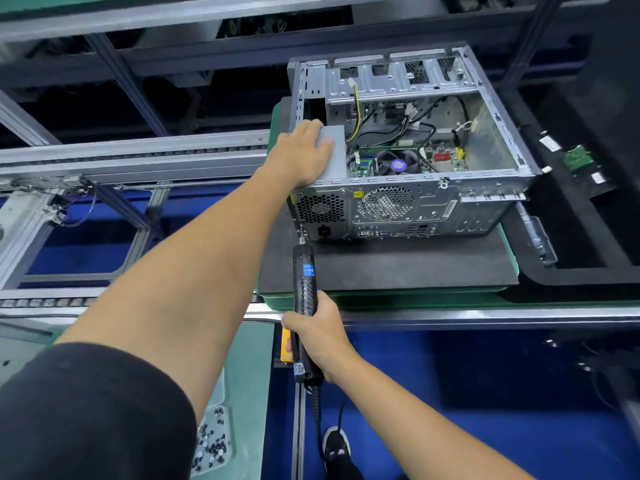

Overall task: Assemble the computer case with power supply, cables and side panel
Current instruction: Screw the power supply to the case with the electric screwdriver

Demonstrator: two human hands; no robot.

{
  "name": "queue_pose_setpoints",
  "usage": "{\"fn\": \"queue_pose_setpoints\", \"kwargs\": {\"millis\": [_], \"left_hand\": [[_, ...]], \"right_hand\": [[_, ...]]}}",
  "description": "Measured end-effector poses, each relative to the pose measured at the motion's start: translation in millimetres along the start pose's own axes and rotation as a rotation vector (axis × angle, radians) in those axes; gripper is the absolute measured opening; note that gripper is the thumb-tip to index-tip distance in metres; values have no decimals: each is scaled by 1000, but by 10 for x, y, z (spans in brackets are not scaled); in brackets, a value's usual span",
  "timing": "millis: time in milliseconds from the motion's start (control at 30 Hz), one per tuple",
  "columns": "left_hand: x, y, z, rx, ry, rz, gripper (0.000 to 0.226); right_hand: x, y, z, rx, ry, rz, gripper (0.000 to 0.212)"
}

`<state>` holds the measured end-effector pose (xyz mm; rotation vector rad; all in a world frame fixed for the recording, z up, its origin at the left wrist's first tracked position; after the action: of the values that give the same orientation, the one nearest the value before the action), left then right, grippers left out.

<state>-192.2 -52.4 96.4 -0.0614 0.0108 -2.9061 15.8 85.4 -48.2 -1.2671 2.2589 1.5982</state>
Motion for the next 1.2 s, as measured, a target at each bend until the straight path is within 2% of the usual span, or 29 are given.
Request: {"fn": "queue_pose_setpoints", "kwargs": {"millis": [833,1200], "left_hand": [[45,68,-56,9,-4,42,50],[24,53,-35,-5,-9,39,51]], "right_hand": [[-48,119,61,-156,-38,-32,27],[-49,113,42,-7,58,-92,24]]}}
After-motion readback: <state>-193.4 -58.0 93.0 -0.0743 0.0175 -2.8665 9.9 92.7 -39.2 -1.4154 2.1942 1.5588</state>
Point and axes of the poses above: each hand's wrist, its own x-axis towards the middle knuckle, its own z-axis out of the back of the hand, y = z × x, the point moved 9 cm from there along x, towards the middle knuckle, and after that the axes turned 15 degrees about x, right-handed, at the moved point
